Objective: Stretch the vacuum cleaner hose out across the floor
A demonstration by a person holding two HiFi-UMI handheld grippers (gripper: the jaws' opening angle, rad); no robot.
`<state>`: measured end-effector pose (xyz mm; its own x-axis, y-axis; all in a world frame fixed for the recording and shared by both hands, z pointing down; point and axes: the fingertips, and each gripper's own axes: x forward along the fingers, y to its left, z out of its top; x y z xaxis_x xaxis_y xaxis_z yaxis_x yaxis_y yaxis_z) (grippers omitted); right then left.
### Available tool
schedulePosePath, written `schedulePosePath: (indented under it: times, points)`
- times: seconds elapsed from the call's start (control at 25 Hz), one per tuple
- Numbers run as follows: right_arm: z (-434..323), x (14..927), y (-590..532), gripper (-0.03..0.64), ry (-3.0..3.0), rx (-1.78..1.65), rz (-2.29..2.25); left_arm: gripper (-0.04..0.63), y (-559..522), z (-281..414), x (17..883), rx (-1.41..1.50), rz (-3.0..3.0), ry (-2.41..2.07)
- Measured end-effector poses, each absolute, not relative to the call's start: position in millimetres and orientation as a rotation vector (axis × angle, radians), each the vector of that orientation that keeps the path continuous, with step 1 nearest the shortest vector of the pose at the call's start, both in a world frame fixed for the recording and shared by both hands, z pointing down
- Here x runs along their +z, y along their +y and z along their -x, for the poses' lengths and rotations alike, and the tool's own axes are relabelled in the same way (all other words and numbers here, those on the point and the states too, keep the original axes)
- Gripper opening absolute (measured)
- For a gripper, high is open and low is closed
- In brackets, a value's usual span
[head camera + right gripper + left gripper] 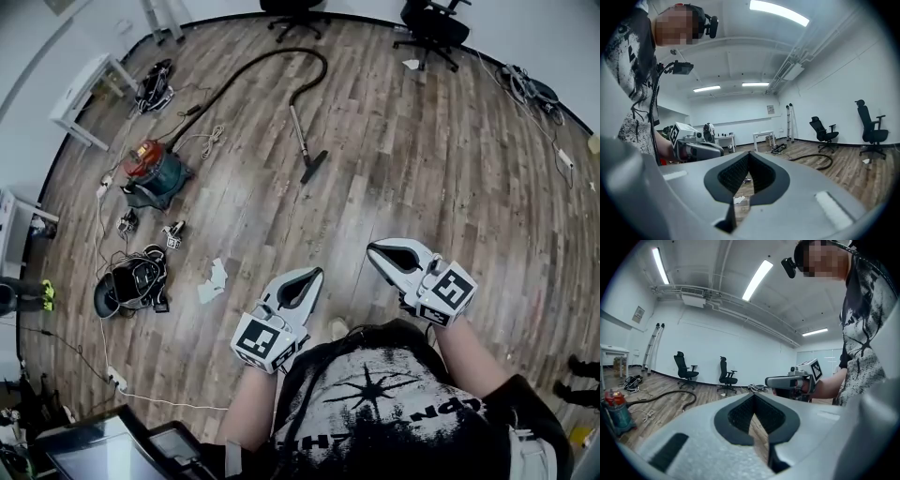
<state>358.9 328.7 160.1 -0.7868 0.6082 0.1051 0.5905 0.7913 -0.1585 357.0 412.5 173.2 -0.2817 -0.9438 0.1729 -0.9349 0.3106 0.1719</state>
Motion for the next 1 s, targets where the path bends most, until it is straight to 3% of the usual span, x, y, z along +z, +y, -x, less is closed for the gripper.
schedulePosePath:
  times: [0.6, 1.0]
  points:
    - [-287.7, 168.9, 345.4, 0.006, -2.751, 0.182, 1.015, 0.000, 433.6, -275.6, 177.5, -0.108, -1.592, -2.401]
    - [-171.9, 158.9, 340.4, 0.006, -2.624, 0.195, 1.286, -0.002, 418.7, -179.4, 170.7, -0.102, -1.359, -2.502]
